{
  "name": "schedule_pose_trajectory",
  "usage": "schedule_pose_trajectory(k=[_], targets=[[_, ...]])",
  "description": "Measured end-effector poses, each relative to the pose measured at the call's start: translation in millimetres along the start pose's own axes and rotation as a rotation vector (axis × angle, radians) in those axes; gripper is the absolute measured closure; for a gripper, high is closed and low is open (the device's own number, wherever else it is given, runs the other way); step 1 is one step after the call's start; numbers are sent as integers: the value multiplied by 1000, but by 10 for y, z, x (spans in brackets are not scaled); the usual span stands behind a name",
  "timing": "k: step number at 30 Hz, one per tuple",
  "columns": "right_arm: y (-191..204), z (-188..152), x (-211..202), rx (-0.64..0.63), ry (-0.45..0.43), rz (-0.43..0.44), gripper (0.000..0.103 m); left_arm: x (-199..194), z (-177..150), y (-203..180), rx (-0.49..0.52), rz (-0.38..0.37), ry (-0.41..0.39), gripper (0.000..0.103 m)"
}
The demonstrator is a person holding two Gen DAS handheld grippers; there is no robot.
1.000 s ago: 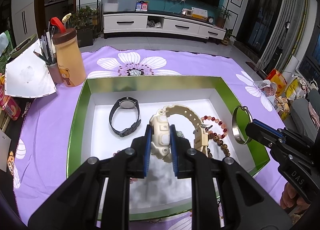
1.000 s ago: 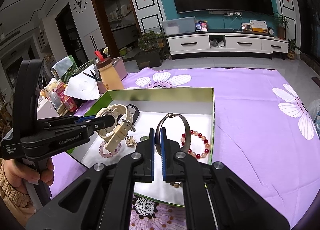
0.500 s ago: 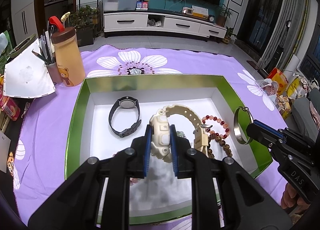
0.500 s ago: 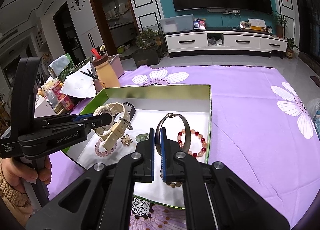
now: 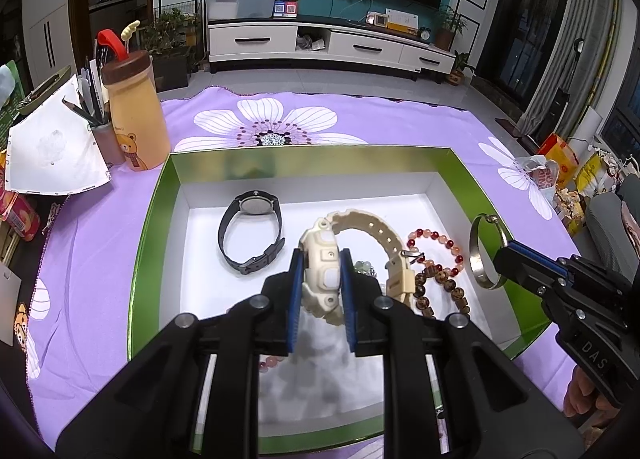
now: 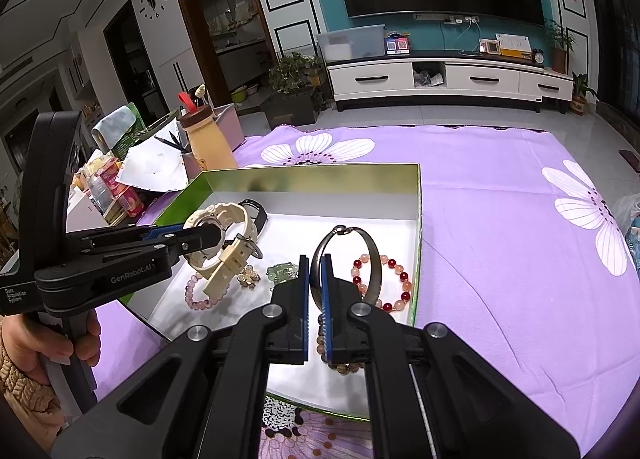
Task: Organize jewelry
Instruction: 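Lower the cream watch and silver hoop into the green box with both grippers, then open both grippers to release the cream watch and silver hoop into the box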
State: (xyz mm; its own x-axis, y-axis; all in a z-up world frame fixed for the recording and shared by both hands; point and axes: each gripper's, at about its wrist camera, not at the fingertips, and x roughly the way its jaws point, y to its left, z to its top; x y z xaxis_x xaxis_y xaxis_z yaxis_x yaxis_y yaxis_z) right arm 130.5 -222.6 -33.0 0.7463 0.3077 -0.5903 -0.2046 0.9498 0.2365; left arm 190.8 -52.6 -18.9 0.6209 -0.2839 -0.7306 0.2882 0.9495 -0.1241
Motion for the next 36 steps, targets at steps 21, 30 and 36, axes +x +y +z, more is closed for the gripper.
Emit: schedule_pose_trajectory(k=[21, 30, 36], targets=[[0, -8, 46, -6, 16, -15, 98, 25, 13, -20, 7, 4, 7, 86], [12, -11, 69, -13, 30, -37, 97, 44, 34, -13, 12, 10, 2, 85], [-16, -8, -4, 0, 19, -51, 85, -47, 55, -40, 15, 19, -15, 57]])
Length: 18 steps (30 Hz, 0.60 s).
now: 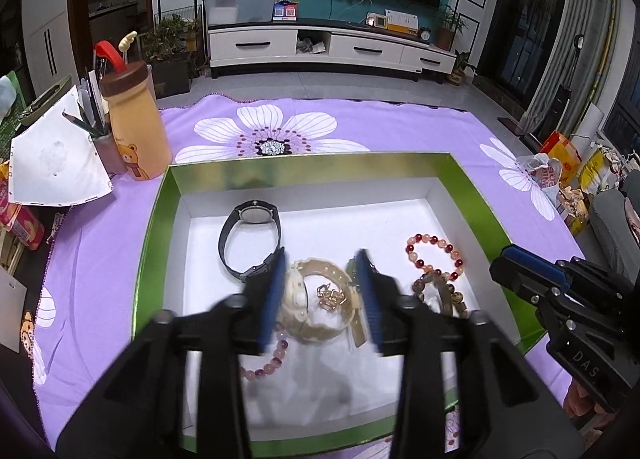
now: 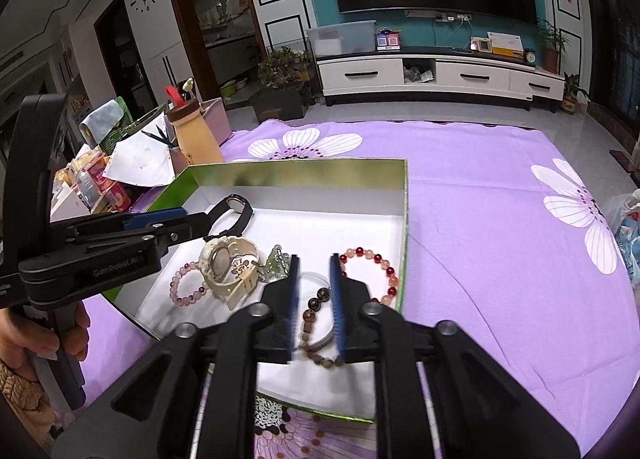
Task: Organize jewelry
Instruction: 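Open both grippers to release the cream watch and silver hoop into the box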
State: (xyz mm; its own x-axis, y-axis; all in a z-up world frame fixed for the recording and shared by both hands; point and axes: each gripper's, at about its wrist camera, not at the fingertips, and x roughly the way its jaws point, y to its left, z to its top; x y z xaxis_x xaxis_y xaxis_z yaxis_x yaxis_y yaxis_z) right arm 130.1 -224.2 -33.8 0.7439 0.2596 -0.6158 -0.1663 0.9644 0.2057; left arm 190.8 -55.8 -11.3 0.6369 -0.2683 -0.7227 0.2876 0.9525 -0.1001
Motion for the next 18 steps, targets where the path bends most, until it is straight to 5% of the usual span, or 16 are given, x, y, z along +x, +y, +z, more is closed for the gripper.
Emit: schedule_pose_trajectory(k=[8, 18], targets=[[-83, -61, -269, 40, -32, -5, 69, -322, -42, 76, -25, 19, -46, 35], [2, -300, -637, 27, -37, 55, 58, -818, -426, 333, -100, 40, -76, 32]])
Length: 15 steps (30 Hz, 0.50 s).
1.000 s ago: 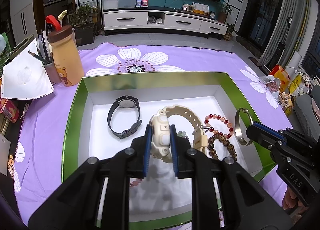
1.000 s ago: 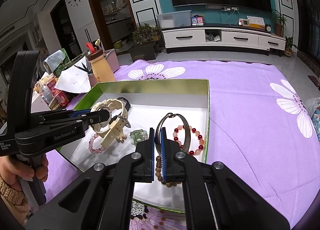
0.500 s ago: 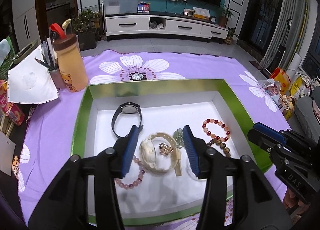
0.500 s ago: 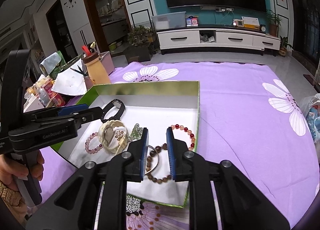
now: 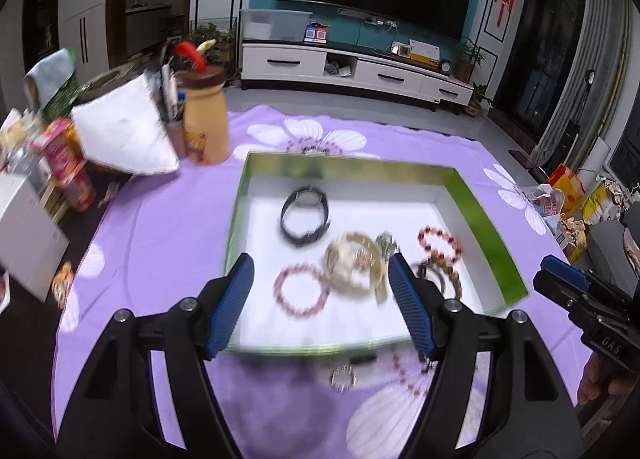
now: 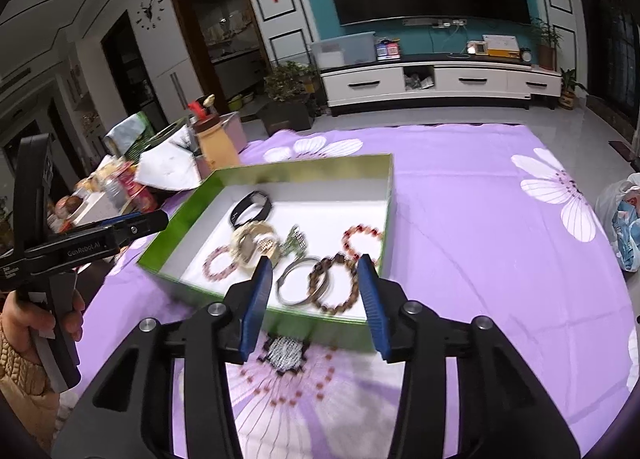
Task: Organize jewelry
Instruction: 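Open both grippers to release the cream watch and silver hoop into the box, then grasp the small silver ring on the cloth with the left gripper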
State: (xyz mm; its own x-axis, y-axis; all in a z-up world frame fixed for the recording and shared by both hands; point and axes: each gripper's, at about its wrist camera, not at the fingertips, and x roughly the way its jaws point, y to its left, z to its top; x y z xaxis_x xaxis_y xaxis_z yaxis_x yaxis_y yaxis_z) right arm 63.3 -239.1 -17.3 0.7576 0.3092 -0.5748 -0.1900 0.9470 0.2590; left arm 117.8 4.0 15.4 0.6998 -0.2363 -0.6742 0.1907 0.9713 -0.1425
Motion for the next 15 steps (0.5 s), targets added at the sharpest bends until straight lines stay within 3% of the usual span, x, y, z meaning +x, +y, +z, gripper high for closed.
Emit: schedule_pose_trajectory(k=[9, 15], targets=[[255, -460, 170, -21, 137, 48, 58, 77, -650, -74, 49, 2, 113, 32], [340, -628, 282, -10, 183, 53, 58, 294, -818, -159, 83, 13, 159, 32]])
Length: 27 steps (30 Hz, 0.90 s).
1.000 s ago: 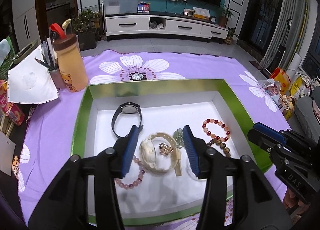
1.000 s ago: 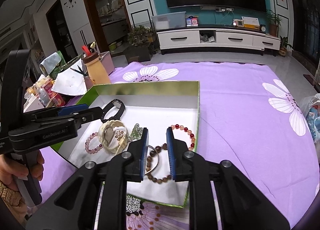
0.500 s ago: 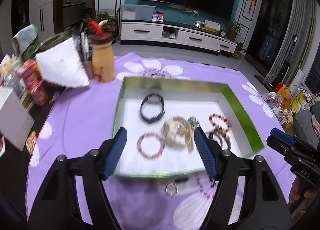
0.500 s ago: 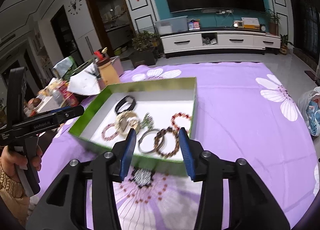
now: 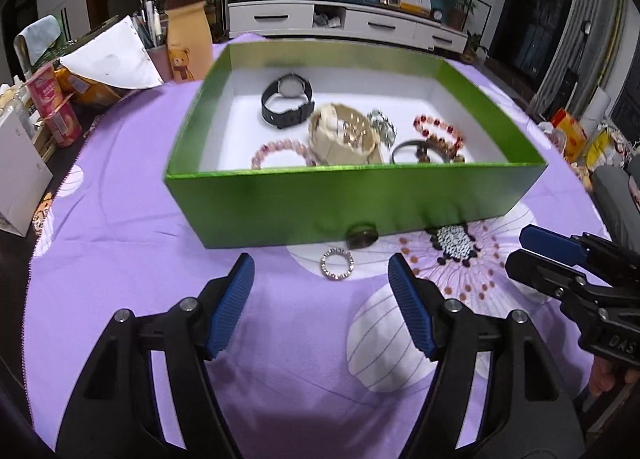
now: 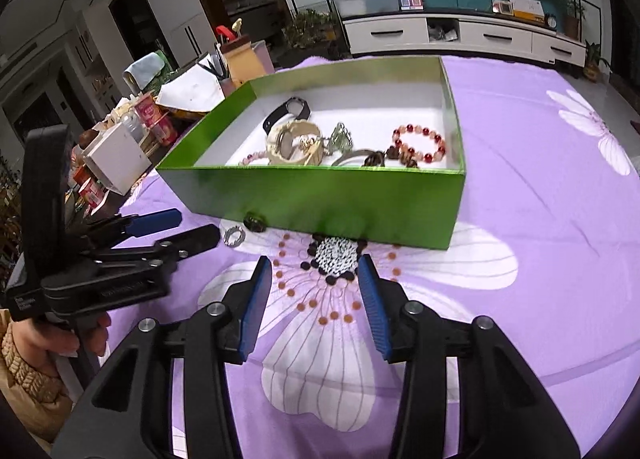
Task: Organize jewelry
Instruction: 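Grasp the small silver ring on the cloth with the left gripper, then carry the silver ring with the left gripper into the green box and release it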
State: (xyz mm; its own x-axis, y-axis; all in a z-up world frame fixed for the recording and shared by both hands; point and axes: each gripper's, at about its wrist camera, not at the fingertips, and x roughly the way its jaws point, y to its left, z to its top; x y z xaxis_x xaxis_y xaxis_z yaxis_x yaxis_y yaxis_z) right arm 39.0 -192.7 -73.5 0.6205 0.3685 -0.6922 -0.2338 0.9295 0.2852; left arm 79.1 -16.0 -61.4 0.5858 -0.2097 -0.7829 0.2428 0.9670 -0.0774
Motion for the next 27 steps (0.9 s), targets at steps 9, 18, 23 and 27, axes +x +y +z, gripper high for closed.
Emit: schedule_pose_trajectory(k=[9, 18, 23, 27], targets=[[-44, -18, 99, 10, 25, -11, 58, 214, 3, -14, 10, 26, 17, 47], [-5, 54, 220, 11, 36, -10, 58, 313, -23, -106, 82, 24, -15, 83], [82, 117, 328, 28, 43, 9, 58, 261, -71, -29, 86, 6, -18, 83], [219, 135, 477, 24, 68, 22, 58, 155, -118, 176, 45, 9, -25, 83]])
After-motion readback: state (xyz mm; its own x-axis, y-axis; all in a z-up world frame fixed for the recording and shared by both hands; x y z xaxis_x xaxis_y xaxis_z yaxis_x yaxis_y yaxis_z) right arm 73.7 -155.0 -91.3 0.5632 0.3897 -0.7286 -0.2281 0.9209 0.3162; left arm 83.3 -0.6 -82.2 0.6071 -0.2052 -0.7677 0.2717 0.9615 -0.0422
